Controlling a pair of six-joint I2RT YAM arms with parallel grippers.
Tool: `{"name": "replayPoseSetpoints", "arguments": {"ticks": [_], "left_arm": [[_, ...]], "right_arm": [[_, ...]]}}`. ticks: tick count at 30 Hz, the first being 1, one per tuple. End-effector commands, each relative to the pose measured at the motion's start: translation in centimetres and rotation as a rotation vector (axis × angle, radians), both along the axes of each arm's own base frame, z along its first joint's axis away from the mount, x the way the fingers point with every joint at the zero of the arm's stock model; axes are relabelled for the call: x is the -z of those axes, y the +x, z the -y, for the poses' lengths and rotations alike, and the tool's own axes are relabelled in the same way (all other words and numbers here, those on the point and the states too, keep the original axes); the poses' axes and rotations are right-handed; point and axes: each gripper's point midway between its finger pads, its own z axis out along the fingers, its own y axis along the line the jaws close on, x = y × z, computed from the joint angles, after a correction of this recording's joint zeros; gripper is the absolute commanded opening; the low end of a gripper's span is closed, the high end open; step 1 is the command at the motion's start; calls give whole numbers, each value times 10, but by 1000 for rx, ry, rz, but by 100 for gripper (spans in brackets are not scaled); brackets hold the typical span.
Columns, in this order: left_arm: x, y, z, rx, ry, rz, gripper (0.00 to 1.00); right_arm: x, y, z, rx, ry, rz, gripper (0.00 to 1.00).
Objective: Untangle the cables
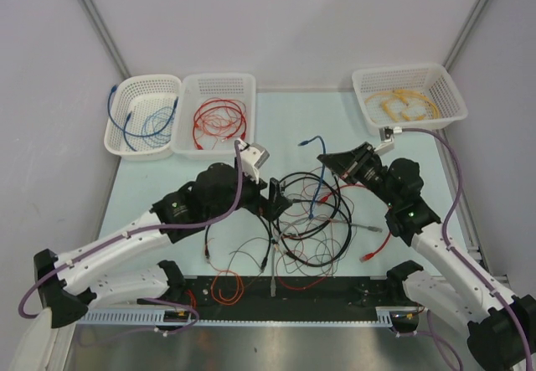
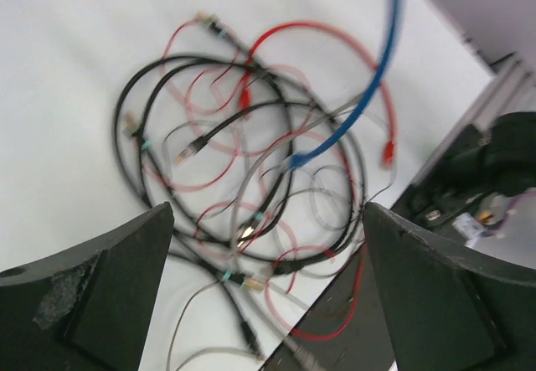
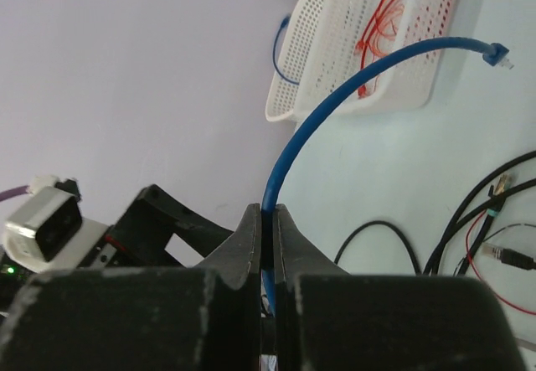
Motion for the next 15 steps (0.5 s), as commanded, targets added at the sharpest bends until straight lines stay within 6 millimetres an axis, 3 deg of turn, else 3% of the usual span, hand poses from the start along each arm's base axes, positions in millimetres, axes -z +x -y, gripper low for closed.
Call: {"name": "replayPoseSetpoints", "arguments": {"ticks": [1,8,12,15], "left_arm": [[-55,-11,42,170,-251,102,100],[-62,-29,84,371,-339,35,100],[-45,-27,99,398,-341,-12,98],[-33,-23,104,387,-323,-28,91]], "right_arm": [[-19,-12,-15,-84,-12,51,0],[-20,-17,-24,-119,-15,50,0],[-21,-21,-33,-145,-6,50,0],[-24,-25,-40,-173,5,62,0]]}}
